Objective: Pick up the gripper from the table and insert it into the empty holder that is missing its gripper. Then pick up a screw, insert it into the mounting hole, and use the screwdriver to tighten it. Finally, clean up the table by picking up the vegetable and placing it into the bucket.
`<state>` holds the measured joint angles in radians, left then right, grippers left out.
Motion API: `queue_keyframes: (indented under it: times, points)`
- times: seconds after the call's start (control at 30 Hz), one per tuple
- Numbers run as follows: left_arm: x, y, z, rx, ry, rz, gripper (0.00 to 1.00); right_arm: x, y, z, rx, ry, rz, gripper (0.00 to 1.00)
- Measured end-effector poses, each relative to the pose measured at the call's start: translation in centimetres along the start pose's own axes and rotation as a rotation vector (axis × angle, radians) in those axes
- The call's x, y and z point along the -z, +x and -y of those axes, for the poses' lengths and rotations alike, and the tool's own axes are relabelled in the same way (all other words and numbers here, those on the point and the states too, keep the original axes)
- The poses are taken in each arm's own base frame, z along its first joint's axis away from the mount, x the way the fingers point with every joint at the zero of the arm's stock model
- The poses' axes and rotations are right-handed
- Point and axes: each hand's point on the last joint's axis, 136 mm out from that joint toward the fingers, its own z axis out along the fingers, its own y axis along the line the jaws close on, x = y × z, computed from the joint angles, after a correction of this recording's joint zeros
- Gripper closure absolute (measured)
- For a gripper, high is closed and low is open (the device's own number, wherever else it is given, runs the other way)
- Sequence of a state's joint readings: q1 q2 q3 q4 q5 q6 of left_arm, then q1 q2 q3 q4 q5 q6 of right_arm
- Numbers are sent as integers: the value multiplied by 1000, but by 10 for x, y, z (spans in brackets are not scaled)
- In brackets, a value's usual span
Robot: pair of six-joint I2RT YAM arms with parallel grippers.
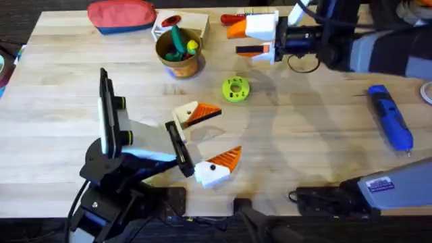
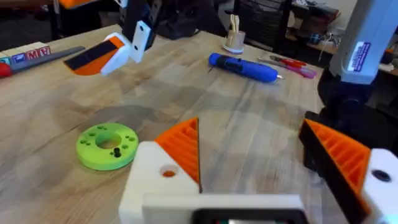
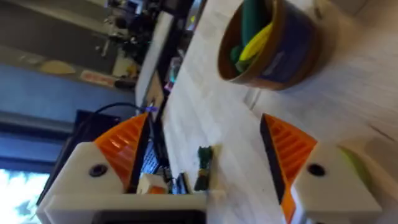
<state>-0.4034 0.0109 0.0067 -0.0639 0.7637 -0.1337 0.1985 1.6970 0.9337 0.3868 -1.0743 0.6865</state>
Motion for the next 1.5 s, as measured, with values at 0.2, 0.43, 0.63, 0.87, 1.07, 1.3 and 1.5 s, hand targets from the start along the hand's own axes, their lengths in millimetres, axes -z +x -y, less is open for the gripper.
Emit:
queue_keyframes:
  times: [0.2, 0.43, 0.63, 0.87, 1.07, 1.3, 1.5]
  points:
    - [0, 0, 0, 0, 0, 0, 14, 9, 1, 32, 0, 278, -62, 9]
    - [0, 0, 0, -3, 0, 0, 14, 15, 35, 51, 172, 635, -288, 8]
    - [0, 0, 0, -3, 0, 0, 13, -1, 74, 53, 362, 803, -461, 7]
    - [0, 0, 0, -3, 1, 0, 14, -9, 83, 50, 490, 842, -519, 327]
    - [0, 0, 0, -3, 1, 0, 14, -17, 91, 53, 521, 845, -555, 473]
    - [0, 0, 0, -3, 1, 0, 13, -29, 106, 62, 542, 852, -608, 563]
    - [0, 0, 0, -3, 1, 0, 14, -32, 105, 70, 554, 873, -608, 619]
